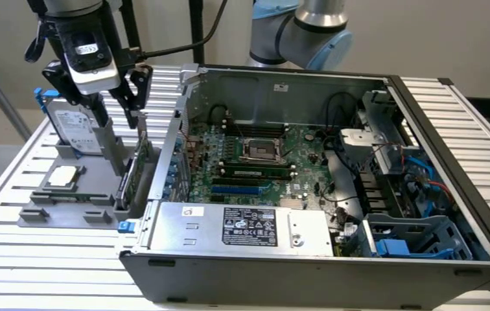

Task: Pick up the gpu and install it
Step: 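Pick up the gpu and move the gpu toward the slot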

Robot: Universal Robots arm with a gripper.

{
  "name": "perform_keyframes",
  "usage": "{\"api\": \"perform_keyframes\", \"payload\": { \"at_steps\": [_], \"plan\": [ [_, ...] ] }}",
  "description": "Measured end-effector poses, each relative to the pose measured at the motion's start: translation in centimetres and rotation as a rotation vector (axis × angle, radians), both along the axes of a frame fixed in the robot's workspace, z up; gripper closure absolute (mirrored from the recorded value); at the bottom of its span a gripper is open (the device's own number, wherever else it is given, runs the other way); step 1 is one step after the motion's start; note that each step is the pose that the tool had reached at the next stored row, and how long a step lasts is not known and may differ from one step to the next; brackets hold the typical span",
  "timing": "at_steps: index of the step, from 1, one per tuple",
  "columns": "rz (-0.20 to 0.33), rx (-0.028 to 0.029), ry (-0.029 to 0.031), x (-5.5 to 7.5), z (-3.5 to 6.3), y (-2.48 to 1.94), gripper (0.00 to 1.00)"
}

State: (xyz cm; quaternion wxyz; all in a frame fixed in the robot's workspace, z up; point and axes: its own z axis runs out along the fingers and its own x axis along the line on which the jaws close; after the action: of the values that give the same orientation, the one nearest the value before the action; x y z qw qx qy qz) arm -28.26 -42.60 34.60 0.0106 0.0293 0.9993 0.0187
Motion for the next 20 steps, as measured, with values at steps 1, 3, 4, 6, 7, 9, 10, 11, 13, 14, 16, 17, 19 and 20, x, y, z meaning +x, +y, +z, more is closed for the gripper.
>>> {"api": "perform_keyframes", "payload": {
  "at_steps": [1,3,4,6,7,9,10,11,13,14,16,17,19,20],
  "plan": [
    [0.0,0.0001,-0.0001,0.0,-0.18,0.0,0.46],
    [0.0,0.0001,-0.0001,0.1,-0.55,0.0,0.46],
    [0.0,0.0001,-0.0001,0.1,-0.72,-0.01,0.46],
    [0.0,0.0001,-0.0001,0.1,-1.08,-0.01,0.46],
    [0.0,0.0001,-0.0001,0.1,-1.27,-0.01,0.46],
    [0.001,0.0,0.0,0.1,-1.63,-0.02,0.46],
    [0.001,0.0001,-0.0001,0.1,-1.82,-0.03,0.46],
    [0.001,0.0001,-0.0002,0.2,-2.0,-0.03,0.46],
    [0.001,0.0001,-0.0001,0.2,-2.37,-0.04,0.46],
    [0.001,0.0,0.0,0.2,-2.55,-0.05,0.46],
    [0.001,0.0001,-0.0001,0.2,-2.92,-0.08,0.46],
    [0.001,0.0001,-0.0002,0.2,-3.1,-0.09,0.46],
    [0.001,0.0,0.0,0.2,-3.44,-0.13,0.46],
    [0.001,0.0001,-0.0001,0.2,-3.63,-0.16,0.46]
  ]
}}
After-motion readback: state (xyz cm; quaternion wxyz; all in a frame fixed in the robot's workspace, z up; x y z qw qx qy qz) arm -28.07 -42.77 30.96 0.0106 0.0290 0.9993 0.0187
